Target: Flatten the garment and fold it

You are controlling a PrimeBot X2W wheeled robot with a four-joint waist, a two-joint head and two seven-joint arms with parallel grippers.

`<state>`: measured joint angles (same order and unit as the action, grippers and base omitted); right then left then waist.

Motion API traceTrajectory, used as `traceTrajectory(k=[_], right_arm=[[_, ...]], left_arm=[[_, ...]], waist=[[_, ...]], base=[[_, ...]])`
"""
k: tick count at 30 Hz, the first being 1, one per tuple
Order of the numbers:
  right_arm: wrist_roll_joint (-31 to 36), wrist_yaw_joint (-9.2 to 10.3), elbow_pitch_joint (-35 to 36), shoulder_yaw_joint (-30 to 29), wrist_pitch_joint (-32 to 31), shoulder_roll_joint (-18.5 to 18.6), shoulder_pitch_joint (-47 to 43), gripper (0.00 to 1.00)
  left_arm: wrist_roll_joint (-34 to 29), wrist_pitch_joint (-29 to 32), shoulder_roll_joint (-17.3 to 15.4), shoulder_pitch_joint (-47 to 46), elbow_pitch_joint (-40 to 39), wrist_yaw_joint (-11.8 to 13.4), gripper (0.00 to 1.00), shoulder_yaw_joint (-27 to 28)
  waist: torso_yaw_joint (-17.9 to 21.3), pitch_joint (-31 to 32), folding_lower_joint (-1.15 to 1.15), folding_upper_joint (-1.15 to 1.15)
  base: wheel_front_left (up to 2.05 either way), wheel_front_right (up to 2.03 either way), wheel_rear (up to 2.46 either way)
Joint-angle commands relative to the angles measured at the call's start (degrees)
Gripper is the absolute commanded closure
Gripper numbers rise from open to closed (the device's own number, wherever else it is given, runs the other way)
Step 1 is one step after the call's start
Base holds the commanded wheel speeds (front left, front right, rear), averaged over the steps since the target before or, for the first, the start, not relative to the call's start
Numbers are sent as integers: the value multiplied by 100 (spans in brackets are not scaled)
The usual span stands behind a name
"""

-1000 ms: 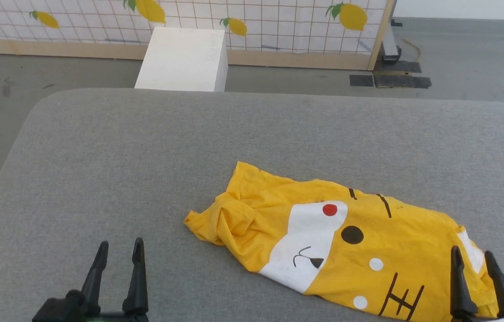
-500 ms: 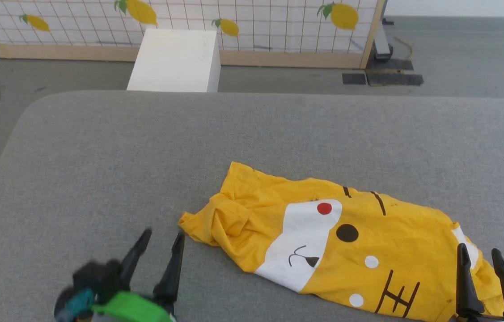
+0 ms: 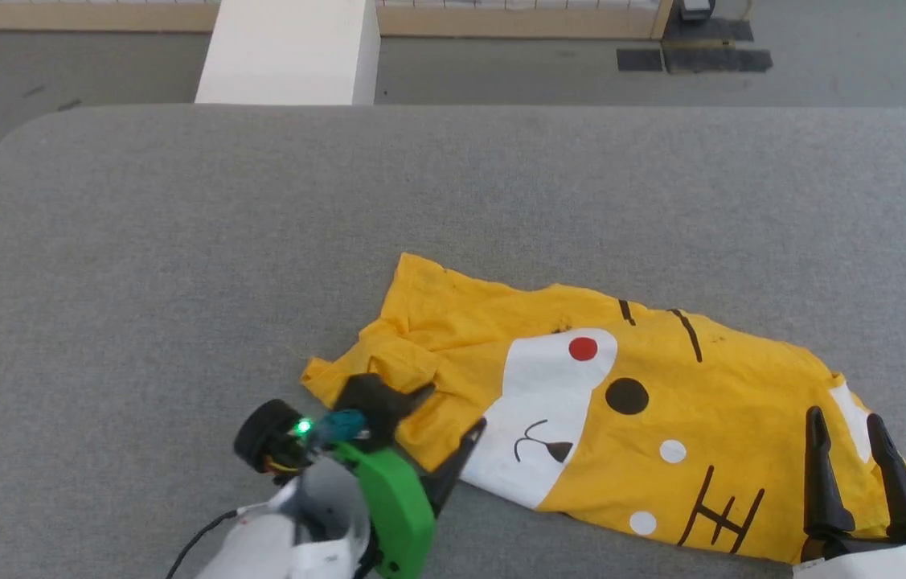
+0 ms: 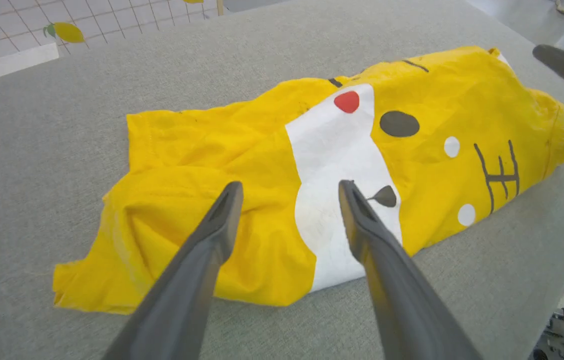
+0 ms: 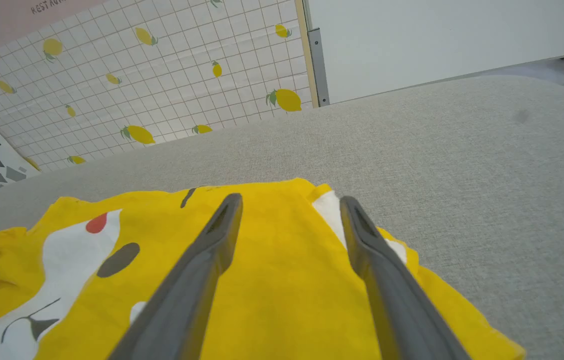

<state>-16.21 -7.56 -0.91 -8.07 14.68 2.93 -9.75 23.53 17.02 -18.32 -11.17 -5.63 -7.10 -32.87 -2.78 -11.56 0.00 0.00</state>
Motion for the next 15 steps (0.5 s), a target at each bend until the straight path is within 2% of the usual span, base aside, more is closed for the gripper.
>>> traceTrajectory(k=[1, 8, 12, 13, 14, 15], right_arm=[[-30, 8, -5, 22, 31, -5, 119, 0], [-32, 8, -29, 40, 31, -5, 218, 0], [-53, 8, -61, 80, 31, -5, 221, 0], [-61, 8, -66, 82, 31, -5, 225, 0], [-72, 8, -66, 76, 31, -5, 226, 0], [-84, 8, -63, 65, 31, -5, 228, 0]], left_arm=[[-4, 74, -52, -203, 188, -38, 0, -161], [-21, 576, -24, -789, 1525, -38, 0, -896], [-137, 633, 216, -1018, 2364, -34, 0, -1119], [-138, 649, 265, -1034, 2508, -35, 53, -1199], [-117, 629, 305, -1041, 2595, -35, 100, -1241], [-65, 608, 352, -1036, 2693, -36, 100, -1270]], waist=[[68, -155, 0, 0], [186, -273, 0, 0], [288, -259, 0, 0], [311, -244, 0, 0], [325, -235, 0, 0], [342, -220, 0, 0]], base=[[0, 0, 0], [0, 0, 0], [0, 0, 0], [0, 0, 0], [0, 0, 0], [0, 0, 0]])
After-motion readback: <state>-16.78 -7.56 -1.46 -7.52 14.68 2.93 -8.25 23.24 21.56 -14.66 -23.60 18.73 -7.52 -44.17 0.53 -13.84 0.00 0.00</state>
